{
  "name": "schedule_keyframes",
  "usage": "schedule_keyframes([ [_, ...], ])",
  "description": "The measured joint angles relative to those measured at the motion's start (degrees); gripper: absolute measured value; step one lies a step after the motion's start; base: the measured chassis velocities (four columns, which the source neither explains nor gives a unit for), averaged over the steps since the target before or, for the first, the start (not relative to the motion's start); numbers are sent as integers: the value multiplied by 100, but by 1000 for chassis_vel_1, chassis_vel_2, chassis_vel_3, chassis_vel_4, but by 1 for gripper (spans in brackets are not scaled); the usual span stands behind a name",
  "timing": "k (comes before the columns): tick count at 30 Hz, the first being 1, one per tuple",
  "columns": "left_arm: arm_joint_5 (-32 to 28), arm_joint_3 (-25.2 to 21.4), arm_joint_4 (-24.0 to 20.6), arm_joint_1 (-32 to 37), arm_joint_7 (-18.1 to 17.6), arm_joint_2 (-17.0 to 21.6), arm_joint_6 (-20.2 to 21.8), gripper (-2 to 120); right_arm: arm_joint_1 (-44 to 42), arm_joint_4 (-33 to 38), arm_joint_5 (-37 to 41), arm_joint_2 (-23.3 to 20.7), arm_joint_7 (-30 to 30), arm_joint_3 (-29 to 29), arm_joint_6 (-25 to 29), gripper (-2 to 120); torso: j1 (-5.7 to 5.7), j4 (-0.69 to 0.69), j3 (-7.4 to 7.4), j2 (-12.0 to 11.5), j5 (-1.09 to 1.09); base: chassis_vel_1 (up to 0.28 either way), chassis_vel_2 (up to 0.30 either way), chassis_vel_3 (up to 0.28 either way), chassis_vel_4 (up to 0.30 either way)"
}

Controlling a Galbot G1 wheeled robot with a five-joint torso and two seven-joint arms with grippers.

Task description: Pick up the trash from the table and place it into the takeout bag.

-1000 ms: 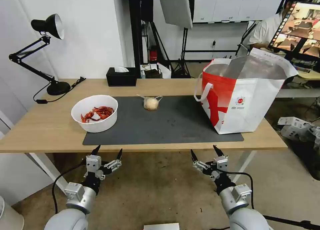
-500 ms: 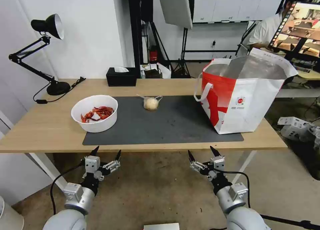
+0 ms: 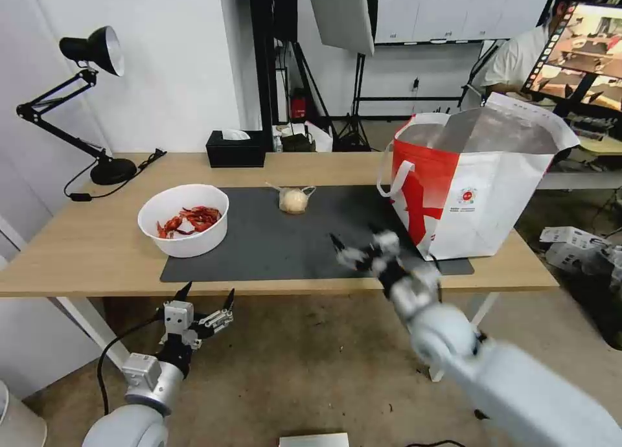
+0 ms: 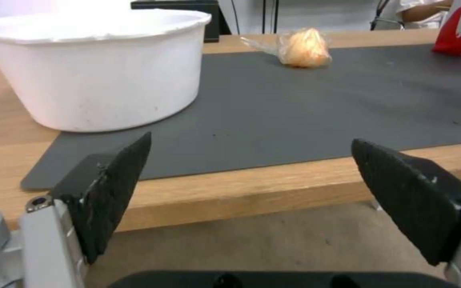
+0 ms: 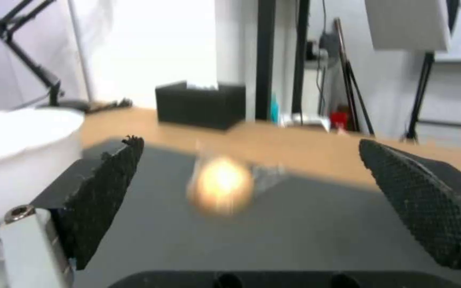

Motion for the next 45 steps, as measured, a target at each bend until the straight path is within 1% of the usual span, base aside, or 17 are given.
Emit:
schedule_keyframes([
  [1,-2,-15,-5,4,-2,-2,0,100,358,-364,66,208,-22,-204,-25,100,0,0,1,-1,1,0,0,0,0],
  [2,-2,-15,-5,4,-2,-2,0,100,358,-364,66,208,-22,-204,-25,100,0,0,1,-1,1,0,0,0,0],
  [5,-5,-54,-7,22,-1,-19,-5,100,1290,-1586,289,975,-194,-684,-345,100,1,1,1,0,-1,0,0,0,0],
  [6,-5,-54,-7,22,-1,-19,-5,100,1290,-1586,289,975,-194,-684,-345,100,1,1,1,0,-1,0,0,0,0],
  [10,-5,-88,12,59,-1,-65,-19,100,2008,-3115,369,1894,-464,-841,-735,100,1,0,0,-1,1,0,0,0,0],
  [11,-5,-88,12,59,-1,-65,-19,100,2008,-3115,369,1894,-464,-841,-735,100,1,0,0,-1,1,0,0,0,0],
  [12,-5,-95,14,72,0,-75,-22,100,2200,-3634,361,2233,-555,-829,-928,100,1,0,0,-1,0,0,0,0,0],
  [14,-5,-101,25,78,0,-76,-26,100,2425,-4260,284,2619,-735,-794,-1223,100,0,0,-1,-1,0,0,0,0,0],
  [15,-5,-101,25,78,0,-76,-26,100,2425,-4260,284,2619,-735,-794,-1223,100,0,0,-1,-1,0,0,0,0,0],
  [18,-5,-102,43,66,-1,-73,-29,100,2622,-4876,83,2983,-947,-764,-1764,100,0,0,-1,-1,1,0,0,0,0],
  [21,-6,-101,45,55,-1,-75,-34,100,2649,-5058,-62,3130,-974,-720,-2053,100,0,-1,-1,0,1,0,0,0,0],
  [26,-16,-106,45,57,-1,-62,-50,100,2510,-4953,-181,3186,-726,-644,-2432,100,-1,-1,-1,0,2,0,0,0,0],
  [36,-29,-110,26,61,-1,-47,-107,100,2424,-4973,-278,3191,-671,-622,-2544,96,-1,-2,-2,1,2,0,0,0,0],
  [38,-29,-109,24,69,-1,-51,-128,100,2423,-4986,-278,3205,-679,-603,-2541,92,-1,-2,-1,0,2,0,0,0,0],
  [40,-29,-110,17,84,-3,-55,-156,100,2416,-4975,-275,3212,-683,-585,-2533,80,-1,-1,-1,1,2,0,0,0,0],
  [42,-29,-112,16,90,-3,-58,-162,100,2410,-4947,-273,3198,-678,-585,-2533,76,-1,-1,-1,1,2,0,0,0,0],
  [45,-29,-116,4,94,-4,-62,-174,100,2391,-4825,-230,3123,-607,-586,-2573,65,-1,-1,-2,1,2,0,0,0,0],
])
